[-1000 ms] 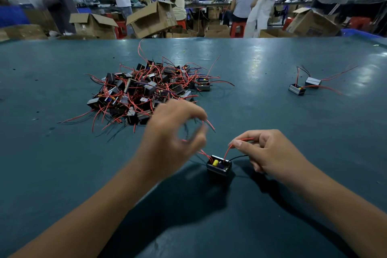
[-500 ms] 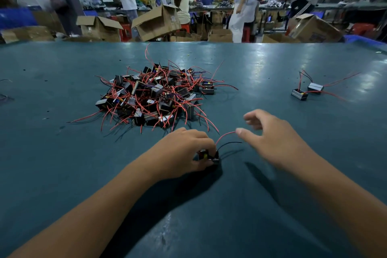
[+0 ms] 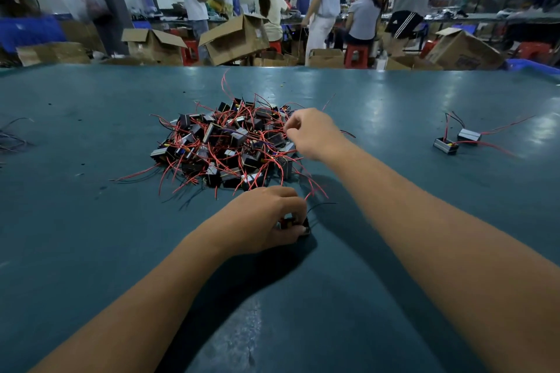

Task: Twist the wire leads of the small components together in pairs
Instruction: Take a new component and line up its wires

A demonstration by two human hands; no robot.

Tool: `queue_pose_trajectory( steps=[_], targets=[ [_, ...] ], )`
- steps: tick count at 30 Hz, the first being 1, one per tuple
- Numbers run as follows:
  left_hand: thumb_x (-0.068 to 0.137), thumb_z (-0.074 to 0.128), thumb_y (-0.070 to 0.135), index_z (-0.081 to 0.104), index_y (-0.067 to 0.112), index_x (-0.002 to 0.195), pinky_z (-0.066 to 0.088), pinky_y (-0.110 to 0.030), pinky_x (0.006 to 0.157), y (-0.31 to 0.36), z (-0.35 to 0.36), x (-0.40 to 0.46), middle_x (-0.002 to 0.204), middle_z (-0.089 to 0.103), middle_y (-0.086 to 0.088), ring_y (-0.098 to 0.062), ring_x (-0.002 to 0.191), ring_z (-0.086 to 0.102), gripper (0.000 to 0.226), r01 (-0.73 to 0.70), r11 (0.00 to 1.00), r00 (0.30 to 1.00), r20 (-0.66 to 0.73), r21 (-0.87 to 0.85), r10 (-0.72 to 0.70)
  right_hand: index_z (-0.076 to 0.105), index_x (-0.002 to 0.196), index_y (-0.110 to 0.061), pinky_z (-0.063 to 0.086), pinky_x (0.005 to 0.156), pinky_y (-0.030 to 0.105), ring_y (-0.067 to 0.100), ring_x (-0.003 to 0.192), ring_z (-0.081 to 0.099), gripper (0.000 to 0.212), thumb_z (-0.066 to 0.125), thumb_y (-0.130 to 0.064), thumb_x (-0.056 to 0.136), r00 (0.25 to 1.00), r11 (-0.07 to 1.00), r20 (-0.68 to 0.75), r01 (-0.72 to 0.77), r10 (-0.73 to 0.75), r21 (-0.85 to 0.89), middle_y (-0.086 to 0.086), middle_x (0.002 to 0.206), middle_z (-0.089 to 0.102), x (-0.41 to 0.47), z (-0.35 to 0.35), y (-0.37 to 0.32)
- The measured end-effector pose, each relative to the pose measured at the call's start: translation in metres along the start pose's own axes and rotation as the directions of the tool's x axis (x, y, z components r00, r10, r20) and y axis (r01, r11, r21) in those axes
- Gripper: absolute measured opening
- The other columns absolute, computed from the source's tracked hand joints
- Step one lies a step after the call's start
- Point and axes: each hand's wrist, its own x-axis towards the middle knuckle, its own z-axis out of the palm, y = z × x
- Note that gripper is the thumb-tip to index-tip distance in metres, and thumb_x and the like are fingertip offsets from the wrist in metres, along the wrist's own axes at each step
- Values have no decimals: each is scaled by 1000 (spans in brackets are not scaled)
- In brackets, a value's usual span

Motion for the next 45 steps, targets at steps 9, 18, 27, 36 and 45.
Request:
queue_pose_trajectory(
  steps=[9,18,27,36,45],
  targets=[
    [94,59,36,58,24,99,41,-25,68,-1,2,0,98,55,8,-12,87,52,13,-7,999,1000,-6,48,8,58,126,-17,44,101,47,34,119,54,43,62,-42,92,964,822,260,187,-49,-538,9,127,62,66,47,23],
    [96,56,42,54,28,103,46,-30,74,-3,5,0,103,54,10,-11,92,52,17,16,999,1000,20,29,-17,63,88,-28,38,90,39,24,99,59,31,68,-57,82,990,927,115,117,-81,-356,-1,99,66,48,-10,30],
    [95,59,39,56,26,103,45,-28,72,0,4,1,103,55,11,-7,84,49,15,42,999,998,42,18,-43,65,85,-7,40,39,21,11,46,55,29,60,-34,96,958,722,-9,-211,287,659,9,72,65,-73,-57,37],
    [93,62,34,56,25,96,43,-27,71,-1,7,2,93,52,14,-2,80,41,12,23,1000,1000,10,1,-23,60,96,-2,48,43,13,9,56,59,34,70,-29,78,818,58,481,-523,315,850,6,71,60,-158,-51,62],
    [93,62,36,57,27,98,48,-31,76,-4,5,0,95,52,16,-4,84,47,11,28,999,999,23,-23,-28,61,83,-6,33,33,18,10,41,46,22,54,-18,100,819,600,367,-574,442,557,9,65,62,-149,-54,91]
  ],
)
